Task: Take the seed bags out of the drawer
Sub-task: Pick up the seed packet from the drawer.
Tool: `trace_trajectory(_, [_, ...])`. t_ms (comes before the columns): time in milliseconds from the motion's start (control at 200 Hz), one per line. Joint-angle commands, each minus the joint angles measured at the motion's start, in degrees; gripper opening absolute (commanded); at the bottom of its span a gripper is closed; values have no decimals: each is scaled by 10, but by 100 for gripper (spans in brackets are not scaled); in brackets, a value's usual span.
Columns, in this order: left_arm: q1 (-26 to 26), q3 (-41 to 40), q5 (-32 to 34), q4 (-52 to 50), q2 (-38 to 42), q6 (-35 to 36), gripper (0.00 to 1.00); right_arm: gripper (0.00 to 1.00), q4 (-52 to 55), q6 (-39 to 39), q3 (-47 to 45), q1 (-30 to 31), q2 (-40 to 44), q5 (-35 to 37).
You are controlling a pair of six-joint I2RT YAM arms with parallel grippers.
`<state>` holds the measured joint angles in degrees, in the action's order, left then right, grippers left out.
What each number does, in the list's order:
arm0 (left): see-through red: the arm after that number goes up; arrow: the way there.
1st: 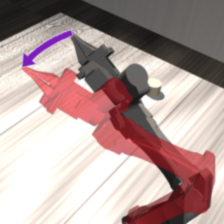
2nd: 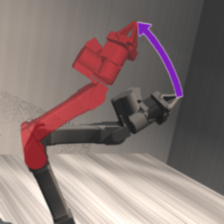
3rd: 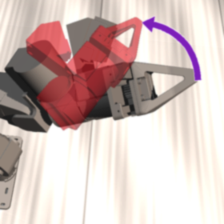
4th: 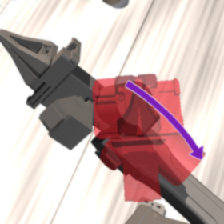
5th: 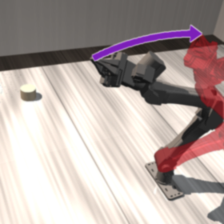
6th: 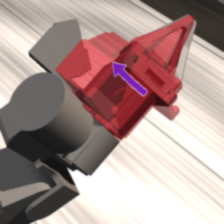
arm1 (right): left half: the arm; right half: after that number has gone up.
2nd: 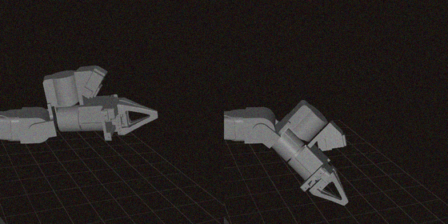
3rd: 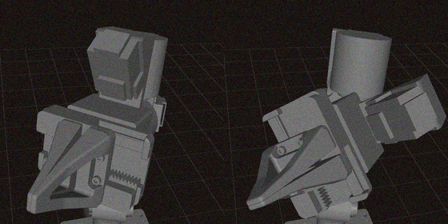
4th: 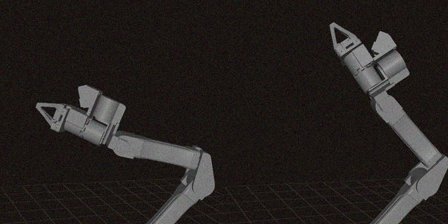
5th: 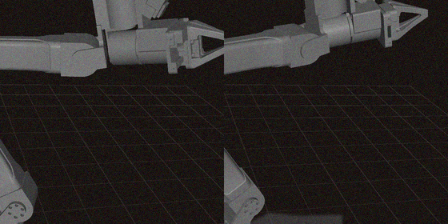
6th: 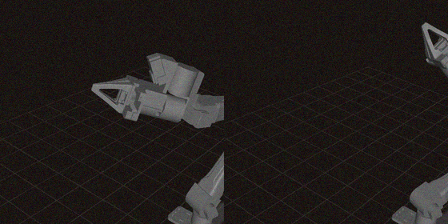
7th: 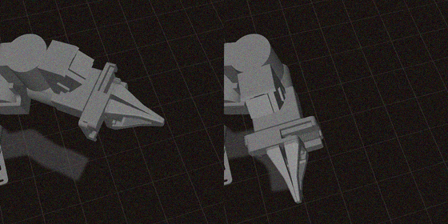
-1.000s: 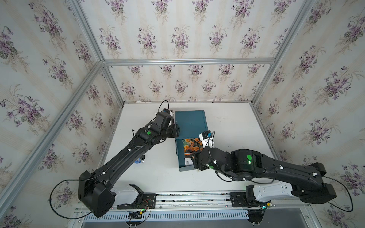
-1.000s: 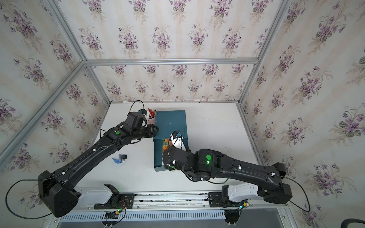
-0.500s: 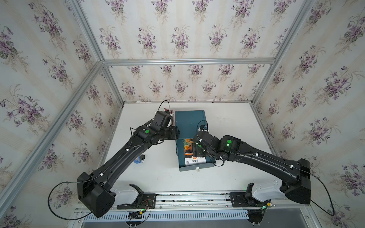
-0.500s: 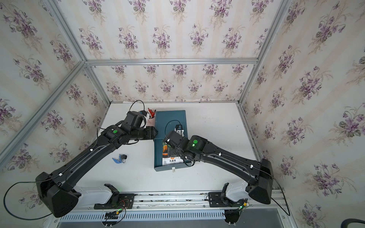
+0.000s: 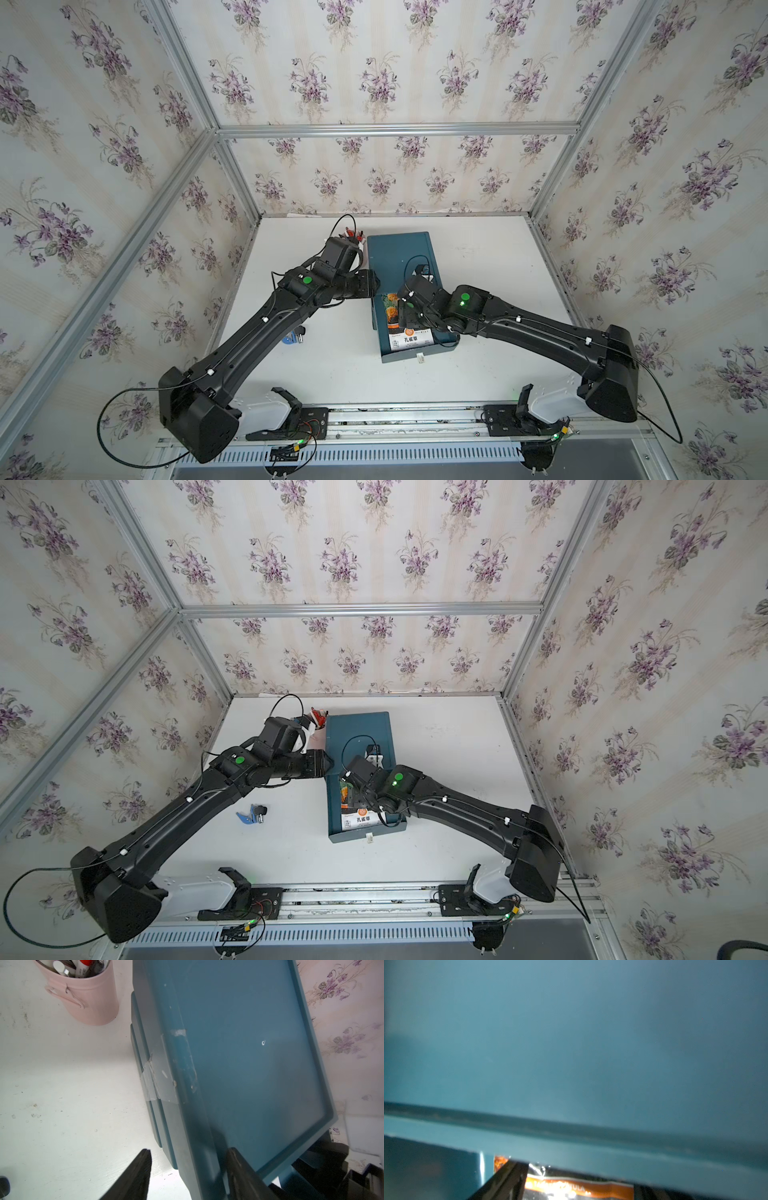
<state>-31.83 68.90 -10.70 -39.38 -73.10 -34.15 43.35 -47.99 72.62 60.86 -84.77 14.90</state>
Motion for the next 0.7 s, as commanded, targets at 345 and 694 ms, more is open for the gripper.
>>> trace_trajectory(345, [0, -21, 3, -2, -2, 3, 57, 77, 27, -9, 48, 8, -11, 27])
trace_trajectory(694, [0, -22, 11, -3, 0, 7, 56, 75, 9, -12, 6, 0, -20, -10])
